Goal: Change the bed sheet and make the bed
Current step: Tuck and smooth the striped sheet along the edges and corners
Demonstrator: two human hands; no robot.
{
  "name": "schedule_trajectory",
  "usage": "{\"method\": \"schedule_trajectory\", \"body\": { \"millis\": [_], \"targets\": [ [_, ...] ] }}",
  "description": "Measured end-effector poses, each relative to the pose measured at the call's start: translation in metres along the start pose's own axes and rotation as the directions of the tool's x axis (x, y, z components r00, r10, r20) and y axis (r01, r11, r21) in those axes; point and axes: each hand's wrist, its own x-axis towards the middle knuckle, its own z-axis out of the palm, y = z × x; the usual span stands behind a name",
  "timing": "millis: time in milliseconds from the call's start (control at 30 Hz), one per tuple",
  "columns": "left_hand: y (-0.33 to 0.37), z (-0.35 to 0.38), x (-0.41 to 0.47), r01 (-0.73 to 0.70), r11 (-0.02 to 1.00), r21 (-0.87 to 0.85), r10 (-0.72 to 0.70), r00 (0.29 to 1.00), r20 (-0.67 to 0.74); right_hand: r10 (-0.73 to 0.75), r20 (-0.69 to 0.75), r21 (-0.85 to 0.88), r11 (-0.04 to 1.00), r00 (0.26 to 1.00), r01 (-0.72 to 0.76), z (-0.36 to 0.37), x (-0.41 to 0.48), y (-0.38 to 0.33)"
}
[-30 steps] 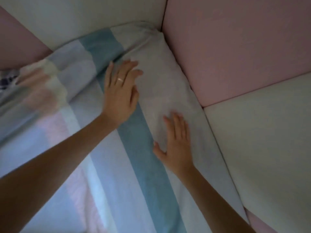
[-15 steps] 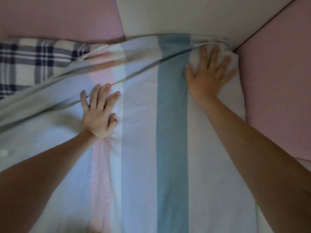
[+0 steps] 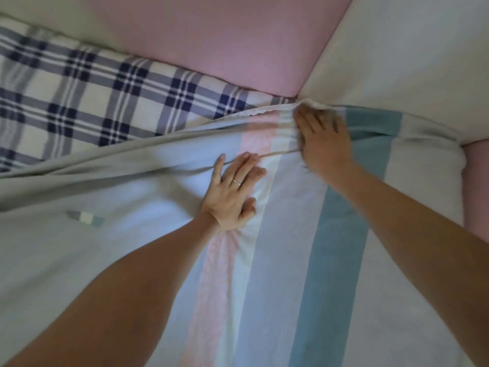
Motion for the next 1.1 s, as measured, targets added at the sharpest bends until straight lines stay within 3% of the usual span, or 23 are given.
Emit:
{"method": "schedule_trajectory", "body": {
  "millis": [100,167,233,300,367,433,500,567,633,700,833,900,967,1033,1100],
  "targets": [
    [-0.001,-0.005,-0.003,0.005,0.999,-0.045,-0.004,1.000,0.020,0.114,0.107,-0.058,0.992,0.988,-0.108,-0.043,0.016,-0.042],
    [-0.007,-0.013,-0.006,0.007,0.991,-0.132,-0.003,1.000,0.025,0.108,0.036,-0.037,0.994,0.993,-0.107,-0.075,0.032,-0.070],
    [-0.010,-0.025,-0.006,0.020,0.923,-0.385,-0.024,1.000,-0.006,0.061,-0.061,0.085,0.995,0.996,-0.056,-0.101,0.050,-0.099],
    [-0.032,-0.048,-0.029,0.061,0.810,-0.583,-0.157,0.981,-0.116,-0.034,-0.090,0.264,0.963,0.995,0.057,-0.119,0.073,-0.140],
    [-0.088,-0.072,-0.064,0.074,0.812,-0.579,-0.291,0.911,-0.291,-0.095,-0.029,0.414,0.905,0.995,0.099,-0.127,0.091,-0.176],
    [-0.171,-0.091,-0.113,0.277,0.856,-0.436,-0.452,0.811,-0.372,-0.136,0.075,0.479,0.874,0.988,0.084,-0.129,0.092,-0.213],
    [-0.260,-0.108,-0.161,0.547,0.794,-0.265,-0.604,0.757,-0.250,-0.199,0.144,0.408,0.905,0.969,0.125,-0.119,0.084,-0.248],
    [-0.324,-0.118,-0.213,0.675,0.702,-0.230,-0.685,0.727,0.042,-0.286,0.167,0.334,0.917,0.943,0.219,-0.110,0.067,-0.278],
    [-0.352,-0.128,-0.266,0.624,0.743,-0.243,-0.578,0.781,0.237,-0.339,0.109,0.389,0.880,0.934,0.274,-0.109,0.052,-0.306],
    [-0.345,-0.131,-0.303,0.494,0.840,-0.225,-0.431,0.859,0.276,-0.306,0.057,0.464,0.851,0.950,0.246,-0.108,0.035,-0.317],
    [-0.317,-0.126,-0.343,0.407,0.890,-0.209,-0.351,0.900,0.258,-0.392,0.237,0.434,0.861,0.889,0.264,-0.110,0.018,-0.328],
    [-0.313,-0.121,-0.343,0.565,0.788,-0.247,-0.510,0.822,0.254,-0.363,0.291,0.408,0.884,0.885,0.228,-0.109,0.021,-0.327],
    [-0.314,-0.119,-0.337,0.730,0.626,-0.274,-0.662,0.683,0.308,-0.319,0.309,0.401,0.898,0.896,0.181,-0.112,0.024,-0.330],
    [-0.320,-0.116,-0.332,0.792,0.545,-0.275,-0.671,0.609,0.424,-0.355,0.374,0.327,0.915,0.857,0.237,-0.115,0.032,-0.331],
    [-0.328,-0.119,-0.324,0.783,0.573,-0.244,-0.606,0.605,0.517,-0.386,0.456,0.241,0.921,0.802,0.306,-0.121,0.041,-0.335]
  ]
}}
